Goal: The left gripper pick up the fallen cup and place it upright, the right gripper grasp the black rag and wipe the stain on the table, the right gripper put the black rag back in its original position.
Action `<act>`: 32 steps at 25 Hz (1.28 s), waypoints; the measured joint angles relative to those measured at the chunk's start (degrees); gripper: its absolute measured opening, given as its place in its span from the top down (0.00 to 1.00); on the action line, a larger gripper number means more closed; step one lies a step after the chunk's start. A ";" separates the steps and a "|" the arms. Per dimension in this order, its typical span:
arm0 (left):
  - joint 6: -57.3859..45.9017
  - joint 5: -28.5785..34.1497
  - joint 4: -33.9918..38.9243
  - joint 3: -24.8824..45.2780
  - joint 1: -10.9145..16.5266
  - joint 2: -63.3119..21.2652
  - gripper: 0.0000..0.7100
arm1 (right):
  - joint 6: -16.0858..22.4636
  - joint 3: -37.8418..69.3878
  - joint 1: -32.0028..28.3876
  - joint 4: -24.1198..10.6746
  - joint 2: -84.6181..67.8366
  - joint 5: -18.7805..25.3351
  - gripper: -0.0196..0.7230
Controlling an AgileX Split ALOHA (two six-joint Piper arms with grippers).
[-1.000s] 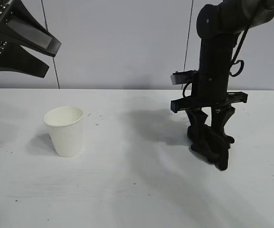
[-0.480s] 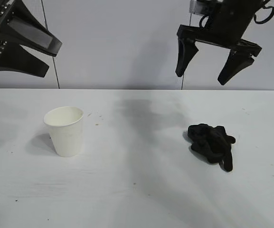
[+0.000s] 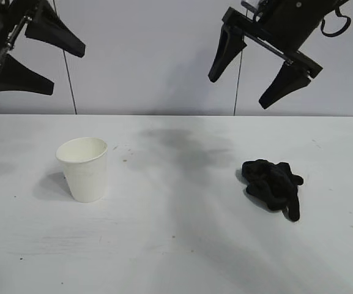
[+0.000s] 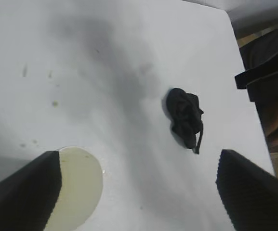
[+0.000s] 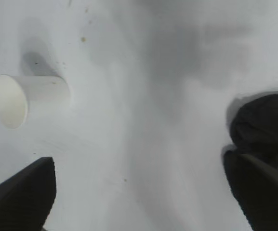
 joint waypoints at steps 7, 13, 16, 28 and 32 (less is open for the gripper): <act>-5.94 6.63 0.32 -5.37 -0.17 4.38 0.11 | -2.72 0.00 0.12 5.19 0.00 0.04 0.04; -6.19 11.20 0.32 -5.38 -0.17 4.38 0.11 | -3.81 0.00 0.12 7.11 0.00 0.04 0.04; -6.19 11.31 0.32 -5.51 -0.17 4.38 0.11 | -4.16 0.00 0.12 7.26 0.00 0.04 0.04; -7.13 10.03 1.17 -9.45 -5.66 4.38 0.11 | -4.78 0.00 0.12 6.92 0.00 0.04 0.04; -7.13 8.62 1.66 -9.45 -6.06 4.38 0.11 | -4.82 0.00 0.12 5.01 0.00 0.04 0.04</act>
